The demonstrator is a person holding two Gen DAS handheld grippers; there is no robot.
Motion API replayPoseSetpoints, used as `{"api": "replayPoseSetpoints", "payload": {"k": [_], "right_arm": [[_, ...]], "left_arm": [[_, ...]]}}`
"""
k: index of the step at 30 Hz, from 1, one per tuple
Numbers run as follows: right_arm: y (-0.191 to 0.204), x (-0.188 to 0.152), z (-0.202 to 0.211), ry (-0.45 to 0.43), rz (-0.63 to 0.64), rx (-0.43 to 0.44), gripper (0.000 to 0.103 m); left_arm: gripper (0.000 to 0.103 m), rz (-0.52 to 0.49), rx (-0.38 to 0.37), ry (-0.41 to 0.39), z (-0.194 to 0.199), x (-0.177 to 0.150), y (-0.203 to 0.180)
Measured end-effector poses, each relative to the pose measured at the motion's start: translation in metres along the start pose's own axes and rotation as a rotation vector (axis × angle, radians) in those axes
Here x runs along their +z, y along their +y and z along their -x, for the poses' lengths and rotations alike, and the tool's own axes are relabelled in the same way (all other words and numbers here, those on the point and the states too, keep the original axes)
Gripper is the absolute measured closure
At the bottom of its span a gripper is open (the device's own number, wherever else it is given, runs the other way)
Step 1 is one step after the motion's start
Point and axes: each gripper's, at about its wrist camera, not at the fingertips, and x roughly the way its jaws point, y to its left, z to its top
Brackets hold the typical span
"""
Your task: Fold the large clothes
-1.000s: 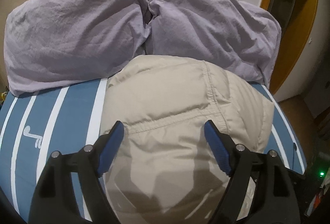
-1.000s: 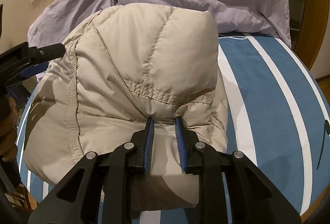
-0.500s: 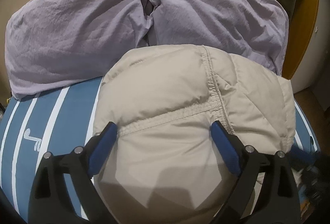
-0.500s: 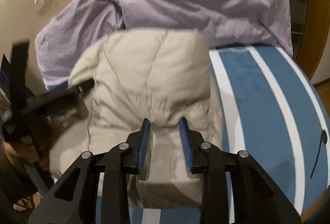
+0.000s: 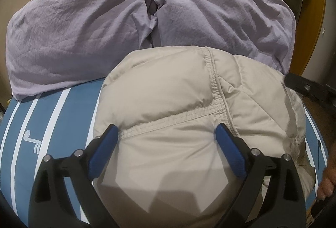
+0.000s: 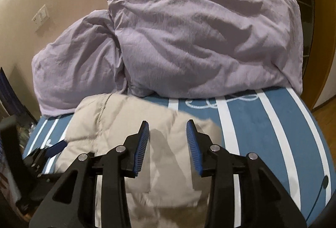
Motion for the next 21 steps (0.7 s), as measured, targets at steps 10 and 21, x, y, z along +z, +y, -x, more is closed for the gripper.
{"api": "replayPoseSetpoints", "payload": {"k": [10, 21], "right_arm": [[-0.005, -0.025, -0.044, 0.059, 0.023, -0.090, 0.064], [-0.012, -0.040, -0.062, 0.081, 0.015, -0.113, 0.063]], "left_arm": [[0.009, -0.008, -0.006, -0.008, 0.003, -0.001, -0.003], [0.009, 0.023, -0.029, -0.009, 0.018, 0.007, -0.007]]}}
